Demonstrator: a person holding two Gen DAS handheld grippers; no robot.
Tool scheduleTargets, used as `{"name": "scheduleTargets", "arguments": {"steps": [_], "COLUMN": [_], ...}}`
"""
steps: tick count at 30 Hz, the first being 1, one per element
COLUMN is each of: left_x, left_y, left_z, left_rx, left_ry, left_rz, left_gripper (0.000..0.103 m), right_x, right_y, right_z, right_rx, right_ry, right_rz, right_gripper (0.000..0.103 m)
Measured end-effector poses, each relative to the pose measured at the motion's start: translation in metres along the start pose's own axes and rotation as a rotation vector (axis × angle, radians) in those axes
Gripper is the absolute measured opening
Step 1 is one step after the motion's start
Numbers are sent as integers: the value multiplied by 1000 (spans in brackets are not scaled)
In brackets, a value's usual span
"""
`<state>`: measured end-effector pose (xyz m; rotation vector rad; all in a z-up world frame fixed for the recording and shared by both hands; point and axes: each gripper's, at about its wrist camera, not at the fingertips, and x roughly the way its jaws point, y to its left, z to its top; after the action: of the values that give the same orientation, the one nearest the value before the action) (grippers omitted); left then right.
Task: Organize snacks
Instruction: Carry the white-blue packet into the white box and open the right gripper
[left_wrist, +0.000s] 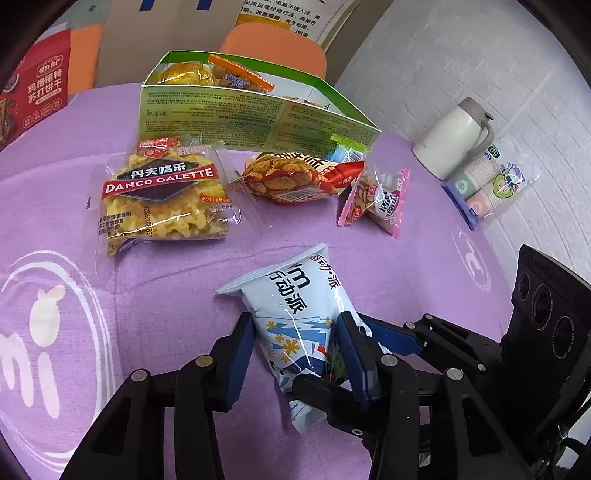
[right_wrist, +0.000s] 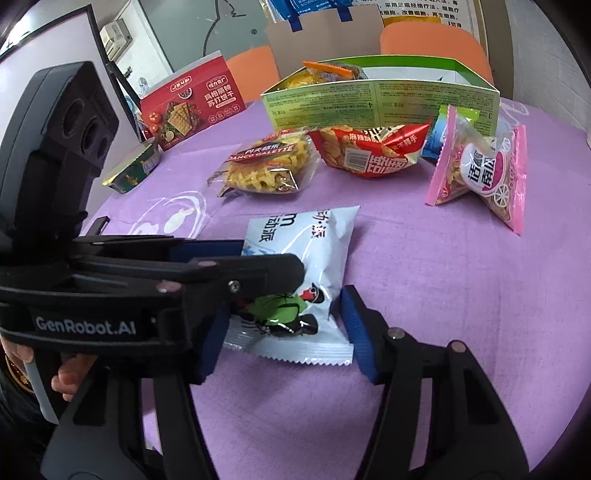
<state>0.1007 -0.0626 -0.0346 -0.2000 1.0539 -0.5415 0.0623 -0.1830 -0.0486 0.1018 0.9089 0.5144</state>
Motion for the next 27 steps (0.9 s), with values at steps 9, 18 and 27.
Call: {"name": "scheduleTargets", "arguments": {"steps": [9, 18, 27], "left_x": [-41, -56, -22], "left_y": [-27, -44, -39], "left_z": [24, 102, 172], "left_rx": [87, 137, 153], "left_ry": [-116, -214, -203], "left_rz": [11, 18, 29], "left_gripper": [41, 40, 40], "right_x": [-40, -57, -38], "right_y": [11, -6, -53], "right_z": [25, 93, 147], "right_rx": [-45, -54, -13], "right_ry": [-116, -263, -293], "right_rz": [-15, -31, -27], "right_gripper": [56, 56, 56]}}
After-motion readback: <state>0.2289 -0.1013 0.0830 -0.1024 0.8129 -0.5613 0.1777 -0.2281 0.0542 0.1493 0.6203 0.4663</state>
